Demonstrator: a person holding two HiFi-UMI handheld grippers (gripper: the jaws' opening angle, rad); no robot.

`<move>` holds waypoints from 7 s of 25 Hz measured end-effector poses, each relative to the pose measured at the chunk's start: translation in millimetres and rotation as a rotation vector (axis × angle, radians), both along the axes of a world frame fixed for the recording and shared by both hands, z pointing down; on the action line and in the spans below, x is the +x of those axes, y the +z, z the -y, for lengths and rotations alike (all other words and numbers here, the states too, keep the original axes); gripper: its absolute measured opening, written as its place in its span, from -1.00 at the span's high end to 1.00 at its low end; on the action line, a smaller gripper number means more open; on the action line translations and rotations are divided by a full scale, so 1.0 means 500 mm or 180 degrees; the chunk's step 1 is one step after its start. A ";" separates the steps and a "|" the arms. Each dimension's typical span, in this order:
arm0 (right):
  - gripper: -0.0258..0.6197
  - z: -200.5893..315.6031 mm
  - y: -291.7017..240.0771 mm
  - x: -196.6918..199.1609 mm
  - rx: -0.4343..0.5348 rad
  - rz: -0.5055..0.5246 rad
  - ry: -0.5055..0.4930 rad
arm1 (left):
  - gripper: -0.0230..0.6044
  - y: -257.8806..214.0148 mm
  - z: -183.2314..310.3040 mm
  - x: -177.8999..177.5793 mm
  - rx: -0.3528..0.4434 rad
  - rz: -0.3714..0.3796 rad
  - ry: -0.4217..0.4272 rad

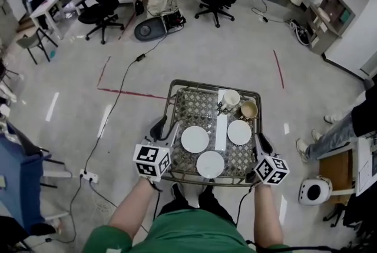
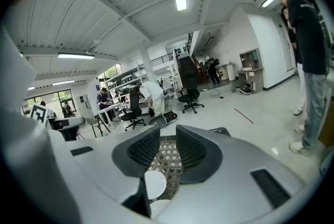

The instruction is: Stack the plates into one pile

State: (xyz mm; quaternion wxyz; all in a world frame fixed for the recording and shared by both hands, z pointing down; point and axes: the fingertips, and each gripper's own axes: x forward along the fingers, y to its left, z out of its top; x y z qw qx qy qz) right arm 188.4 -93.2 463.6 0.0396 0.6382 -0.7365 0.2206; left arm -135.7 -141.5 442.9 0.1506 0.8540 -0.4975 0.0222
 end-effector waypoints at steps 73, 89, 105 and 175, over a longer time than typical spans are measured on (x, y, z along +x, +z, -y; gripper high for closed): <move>0.42 0.114 0.694 0.197 -0.2015 0.1886 0.0624 | 0.26 0.251 0.032 0.141 -0.1039 0.0310 -0.0405; 0.45 0.093 0.730 0.231 -0.2055 0.2023 0.0917 | 0.26 0.262 0.043 0.164 -0.1089 0.0309 -0.0321; 0.81 0.152 0.652 0.236 -0.1570 0.1927 0.0674 | 0.26 0.265 0.040 0.140 -0.1114 0.0242 -0.0379; 0.81 0.102 0.674 -0.222 -0.2252 0.1545 -0.0949 | 0.26 0.326 -0.102 -0.114 -0.1265 0.0157 -0.0947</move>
